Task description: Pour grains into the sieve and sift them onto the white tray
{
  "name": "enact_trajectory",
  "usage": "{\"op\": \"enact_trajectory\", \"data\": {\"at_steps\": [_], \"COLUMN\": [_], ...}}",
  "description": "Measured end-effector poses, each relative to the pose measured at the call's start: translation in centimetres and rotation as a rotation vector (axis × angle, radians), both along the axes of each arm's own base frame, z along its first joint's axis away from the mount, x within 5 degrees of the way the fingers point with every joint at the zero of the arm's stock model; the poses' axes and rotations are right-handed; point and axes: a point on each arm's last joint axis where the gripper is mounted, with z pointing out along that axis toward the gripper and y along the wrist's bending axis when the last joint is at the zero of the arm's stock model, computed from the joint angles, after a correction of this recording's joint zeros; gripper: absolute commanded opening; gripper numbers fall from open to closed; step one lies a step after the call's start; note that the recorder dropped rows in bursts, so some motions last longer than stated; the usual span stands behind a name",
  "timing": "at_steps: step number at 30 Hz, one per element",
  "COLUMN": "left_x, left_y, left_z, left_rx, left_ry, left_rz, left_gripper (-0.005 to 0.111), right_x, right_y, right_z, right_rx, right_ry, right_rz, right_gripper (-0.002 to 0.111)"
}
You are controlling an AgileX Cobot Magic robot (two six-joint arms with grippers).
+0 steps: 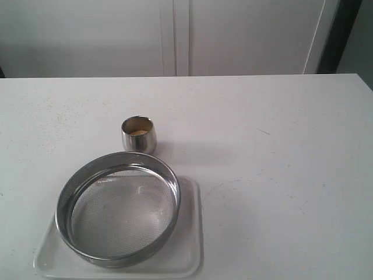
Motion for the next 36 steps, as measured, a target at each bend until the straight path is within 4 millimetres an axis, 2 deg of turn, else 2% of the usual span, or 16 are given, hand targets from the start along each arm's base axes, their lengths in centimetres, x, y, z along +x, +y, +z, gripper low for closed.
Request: {"op": "enact_trajectory", "data": {"at_steps": [5, 12, 15, 16, 18, 21, 24, 27, 30, 31, 36], "left_x": [0.0, 0.0, 0.0, 0.0, 0.0, 0.0, 0.0, 0.0, 0.0, 0.0, 0.0], "left_y": [0.0, 0.0, 0.0, 0.0, 0.0, 0.0, 0.0, 0.0, 0.0, 0.0, 0.0], "left_z": [0.0, 0.0, 0.0, 0.0, 0.0, 0.0, 0.0, 0.0, 0.0, 0.0, 0.0], "left_rx": [0.000, 0.000, 0.000, 0.000, 0.000, 0.000, 0.000, 0.000, 0.000, 0.000, 0.000], "left_ry": [0.000, 0.000, 0.000, 0.000, 0.000, 0.000, 0.000, 0.000, 0.000, 0.000, 0.000], "left_rz": [0.000, 0.000, 0.000, 0.000, 0.000, 0.000, 0.000, 0.000, 0.000, 0.000, 0.000], "left_gripper": [0.000, 0.000, 0.000, 0.000, 0.000, 0.000, 0.000, 0.000, 0.000, 0.000, 0.000], "right_x": [0.2, 0.0, -0.6, -0.9, -1.1, -1.3, -1.9, -0.4, 2.3, 3.7, 7.7], "right_y": [0.1, 0.3, 0.4, 0.4, 0.5, 0.8, 1.0, 1.2, 1.7, 2.0, 2.9], "right_z": [0.8, 4.5, 6.2, 6.8, 7.1, 7.5, 10.9, 14.2, 15.9, 16.4, 17.4], "right_rx": [0.000, 0.023, 0.138, 0.252, 0.400, 0.407, 0.328, 0.262, 0.188, 0.159, 0.083], "right_ry": [-0.085, -0.504, -0.700, -0.766, -0.787, -0.791, -0.873, -0.852, -0.775, -0.727, -0.620], "right_rz": [0.007, 0.036, 0.060, 0.084, 0.114, 0.154, 0.179, 0.173, 0.193, 0.211, 0.270], "right_gripper": [0.000, 0.000, 0.000, 0.000, 0.000, 0.000, 0.000, 0.000, 0.000, 0.000, 0.000]}}
